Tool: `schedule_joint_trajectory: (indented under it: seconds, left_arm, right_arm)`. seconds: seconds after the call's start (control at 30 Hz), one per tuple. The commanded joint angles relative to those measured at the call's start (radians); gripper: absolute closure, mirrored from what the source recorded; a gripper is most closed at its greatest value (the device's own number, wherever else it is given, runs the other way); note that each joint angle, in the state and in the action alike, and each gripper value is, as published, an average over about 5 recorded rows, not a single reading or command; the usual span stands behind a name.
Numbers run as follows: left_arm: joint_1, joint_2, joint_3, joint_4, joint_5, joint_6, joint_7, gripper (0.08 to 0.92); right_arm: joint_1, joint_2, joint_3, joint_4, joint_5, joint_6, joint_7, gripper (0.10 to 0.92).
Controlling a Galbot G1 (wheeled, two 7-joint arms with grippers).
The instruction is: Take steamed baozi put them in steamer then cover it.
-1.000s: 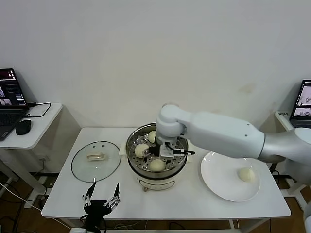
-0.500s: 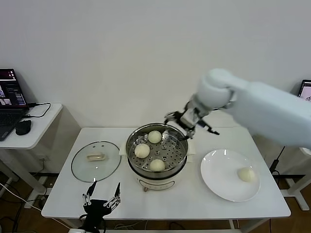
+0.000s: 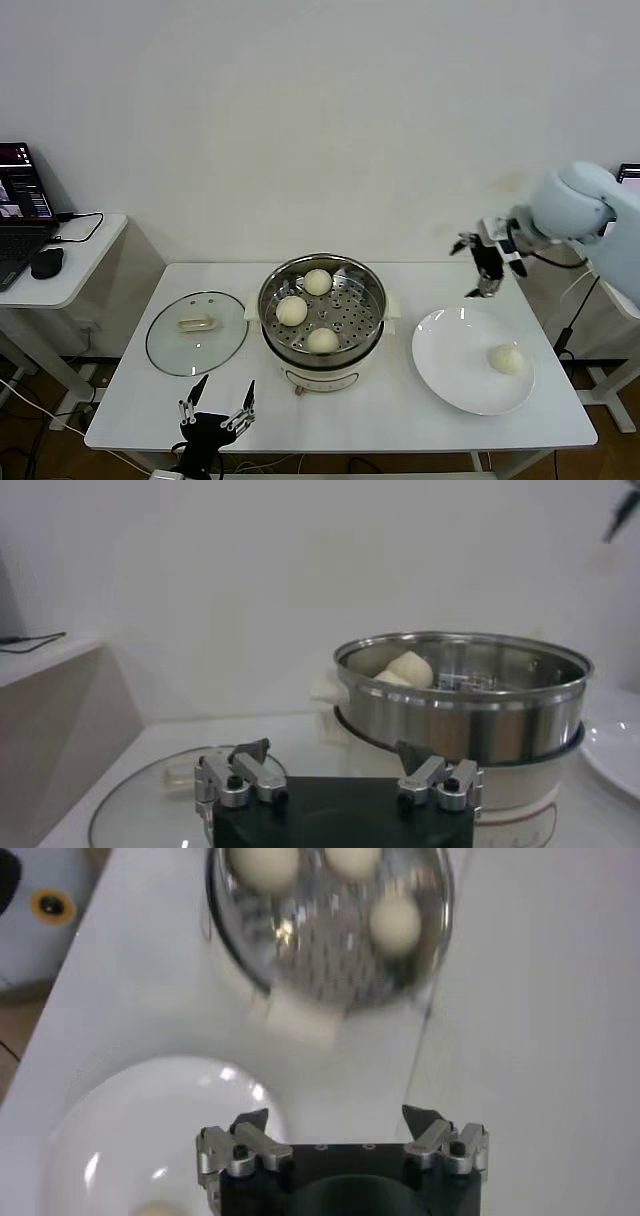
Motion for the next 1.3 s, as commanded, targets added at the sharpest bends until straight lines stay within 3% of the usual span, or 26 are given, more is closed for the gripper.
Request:
schedule_joint_trajectory:
  seconds: [0.03,0.37,0.9,1.3]
  left_arm:
    - [-0.004,0.004,0.0,0.024,0.001,0.002,0.004,0.177]
    - [-0.01,0.002,-0.019,0.066,0.004,0.003,0.007,0.177]
    - [0.001,-0.009,-0.037,0.072,0.012,0.004,0.009,0.177]
    - [0.008,-0.011,-0.041,0.077,0.014,0.002,0.008,0.177]
  right_arm:
    - [-0.373,-0.035,0.216,-0.19,-0.108,-0.044,0.027,0.203]
    - [-0.47,0.112,0.301,-0.398,-0.169,0.105,0.056,0.203]
    - [-0.514,0.159,0.328,-0.435,-0.284,0.138,-0.05,0.203]
    - [-0.534,0.197,0.345,-0.508,-0.296,0.151,0.028,0.203]
